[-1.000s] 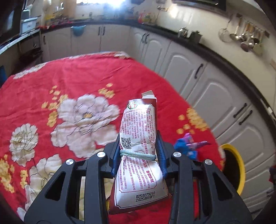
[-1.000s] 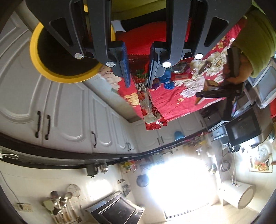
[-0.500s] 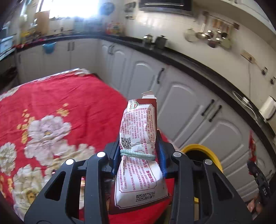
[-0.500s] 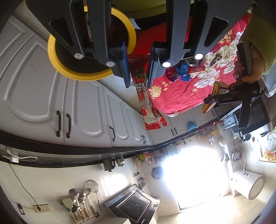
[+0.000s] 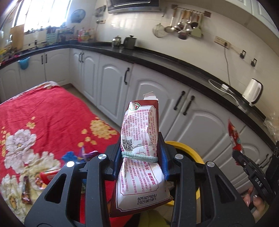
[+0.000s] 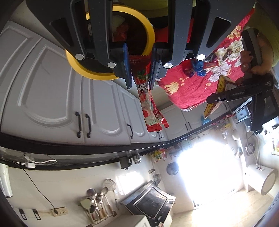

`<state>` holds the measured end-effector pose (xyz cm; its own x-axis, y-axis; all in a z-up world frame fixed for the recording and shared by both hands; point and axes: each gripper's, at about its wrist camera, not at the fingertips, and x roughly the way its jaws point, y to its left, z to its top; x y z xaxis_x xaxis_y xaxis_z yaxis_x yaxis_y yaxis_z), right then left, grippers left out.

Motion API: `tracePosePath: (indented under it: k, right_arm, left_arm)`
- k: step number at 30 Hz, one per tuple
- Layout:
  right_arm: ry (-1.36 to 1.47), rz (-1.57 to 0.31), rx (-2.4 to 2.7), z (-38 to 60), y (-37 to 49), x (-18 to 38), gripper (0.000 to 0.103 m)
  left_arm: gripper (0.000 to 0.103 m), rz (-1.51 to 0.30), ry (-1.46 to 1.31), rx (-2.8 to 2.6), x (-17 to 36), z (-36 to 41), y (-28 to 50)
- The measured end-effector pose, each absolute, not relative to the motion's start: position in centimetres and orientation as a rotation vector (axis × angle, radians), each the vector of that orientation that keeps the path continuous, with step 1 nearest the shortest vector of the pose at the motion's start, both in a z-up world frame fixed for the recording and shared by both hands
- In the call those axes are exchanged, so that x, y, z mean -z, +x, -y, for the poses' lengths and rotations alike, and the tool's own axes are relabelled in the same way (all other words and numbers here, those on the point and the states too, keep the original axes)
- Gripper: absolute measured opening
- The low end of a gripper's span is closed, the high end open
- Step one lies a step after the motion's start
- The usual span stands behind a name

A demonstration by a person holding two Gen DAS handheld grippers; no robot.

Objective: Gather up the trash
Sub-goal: 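Carry the yellow wrapper with the left tool while the right tool carries the red wrapper over the bin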

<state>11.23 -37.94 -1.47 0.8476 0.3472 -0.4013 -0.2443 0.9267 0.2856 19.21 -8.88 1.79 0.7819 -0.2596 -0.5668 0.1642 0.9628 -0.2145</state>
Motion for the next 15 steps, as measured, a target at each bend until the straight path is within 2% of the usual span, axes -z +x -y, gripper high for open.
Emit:
tracePosePath:
  k: [15]
  right_arm:
    - [0.256, -0.512, -0.226, 40.6, 11.8, 3.9, 0.019]
  left_arm:
    - [0.029, -0.644, -0.108, 0.362, 1.4, 15.4, 18.9]
